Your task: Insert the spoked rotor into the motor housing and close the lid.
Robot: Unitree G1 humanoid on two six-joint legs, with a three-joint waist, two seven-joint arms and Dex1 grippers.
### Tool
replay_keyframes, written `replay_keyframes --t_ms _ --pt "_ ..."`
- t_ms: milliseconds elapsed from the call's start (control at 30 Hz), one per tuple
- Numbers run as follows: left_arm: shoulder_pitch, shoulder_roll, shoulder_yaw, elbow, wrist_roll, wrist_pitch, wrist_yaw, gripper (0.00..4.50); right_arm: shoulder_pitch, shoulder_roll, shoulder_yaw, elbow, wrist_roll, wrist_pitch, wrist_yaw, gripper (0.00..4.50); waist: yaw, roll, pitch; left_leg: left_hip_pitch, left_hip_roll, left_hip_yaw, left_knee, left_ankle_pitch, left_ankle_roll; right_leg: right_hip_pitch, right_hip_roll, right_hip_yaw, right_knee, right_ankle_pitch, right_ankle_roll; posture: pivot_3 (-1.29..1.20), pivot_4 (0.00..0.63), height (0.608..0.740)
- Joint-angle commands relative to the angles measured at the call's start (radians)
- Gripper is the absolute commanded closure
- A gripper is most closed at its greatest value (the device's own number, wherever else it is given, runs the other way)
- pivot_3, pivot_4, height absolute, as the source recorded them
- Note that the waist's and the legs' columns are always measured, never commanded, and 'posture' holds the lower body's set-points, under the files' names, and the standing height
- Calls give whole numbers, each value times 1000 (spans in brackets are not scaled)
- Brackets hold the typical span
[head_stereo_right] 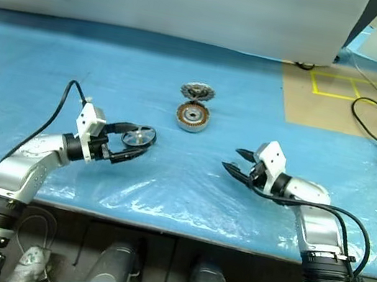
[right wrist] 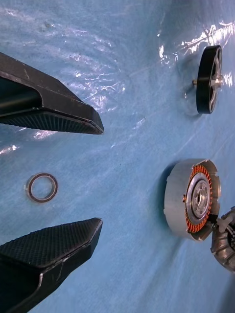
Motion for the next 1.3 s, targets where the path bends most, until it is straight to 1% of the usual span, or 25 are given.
replay_keyframes --t_ms 33,267,333,400,467,500,633,800,1000,1167,1300 --pt "-16 -11 29 -6 -26 3 12 0 -20 -15 -27 -6 13 -24 2 1644 0 0 0 0 0 0 0 0 0 0 0 0 0 0 0 0 150 740" --pt "-51 -47 49 11 -58 21 38 0 -43 5 -14 17 -4 -57 -26 1644 0 0 0 0 0 0 0 0 0 0 0 0 0 0 0 0 150 740" --pt "-60 -44 51 26 -54 8 33 0 -35 10 -9 4 8 -49 -17 1301 -1 0 0 0 0 0 0 0 0 0 0 0 0 0 0 0 150 740" --pt "-63 -46 61 34 -66 12 24 0 -27 13 -8 -5 18 -45 -7 824 -1 0 0 0 0 0 0 0 0 0 0 0 0 0 0 0 150 740" --pt "-62 -44 63 30 -67 5 17 0 -24 14 -11 -12 28 -40 2 194 -1 0 0 -1 0 0 0 0 0 0 0 0 0 0 0 0 150 740" --pt "-60 -43 63 28 -72 6 13 0 -24 12 -12 -15 30 -38 4 47 -1 0 0 -1 0 0 0 0 0 0 0 0 0 0 0 0 150 740" --pt "-61 -34 59 45 -47 -10 23 0 -38 -8 -11 1 -4 -37 -10 47 0 0 0 0 0 0 0 0 0 0 0 0 0 0 0 0 150 740" --pt "-49 -13 8 67 21 -73 -14 0 -46 -17 -22 -6 25 -5 11 47 -1 0 0 0 0 0 0 0 0 0 0 0 0 0 0 0 150 740" --pt "-18 -26 -16 70 62 -155 -19 0 -22 -26 -17 -28 31 14 24 47 0 0 0 0 0 0 0 0 0 0 0 0 0 0 0 0 150 740" --pt "-21 -43 -5 71 47 -165 -22 0 1 -40 -22 -20 15 -2 14 47 1 0 0 0 0 0 0 0 0 0 0 0 0 0 0 0 150 740" --pt "-19 -49 -8 63 44 -158 -22 0 1 -31 -8 -28 16 1 18 47 1 0 0 0 0 0 0 0 0 0 0 0 0 0 0 0 150 740"
